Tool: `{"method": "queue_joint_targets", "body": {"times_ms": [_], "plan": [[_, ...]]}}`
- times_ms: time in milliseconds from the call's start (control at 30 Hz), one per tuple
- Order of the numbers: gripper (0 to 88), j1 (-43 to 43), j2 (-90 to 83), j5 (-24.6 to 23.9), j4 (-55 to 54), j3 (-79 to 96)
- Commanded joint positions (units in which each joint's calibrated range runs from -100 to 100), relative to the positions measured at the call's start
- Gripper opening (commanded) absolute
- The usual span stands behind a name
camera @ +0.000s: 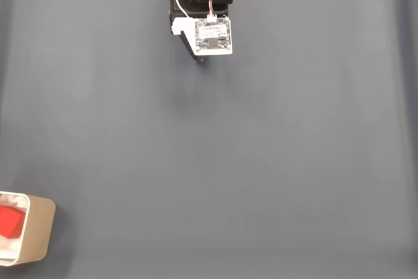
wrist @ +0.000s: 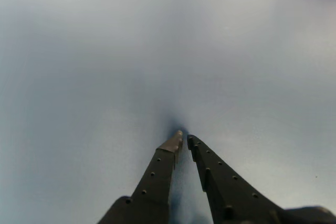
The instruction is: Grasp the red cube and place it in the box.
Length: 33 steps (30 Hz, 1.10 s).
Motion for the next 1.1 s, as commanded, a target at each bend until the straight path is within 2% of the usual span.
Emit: {"method": "queue_joint_targets", "body": {"times_ms": [0, 233, 1067], "plan": [[0.0, 0.53, 0.17, -0.24, 0.94, 0.45], [0.0, 0.53, 0.17, -2.69, 1.6, 0.45], [0.3, 0.39, 0.17, -2.59, 1.6, 0.45]]}}
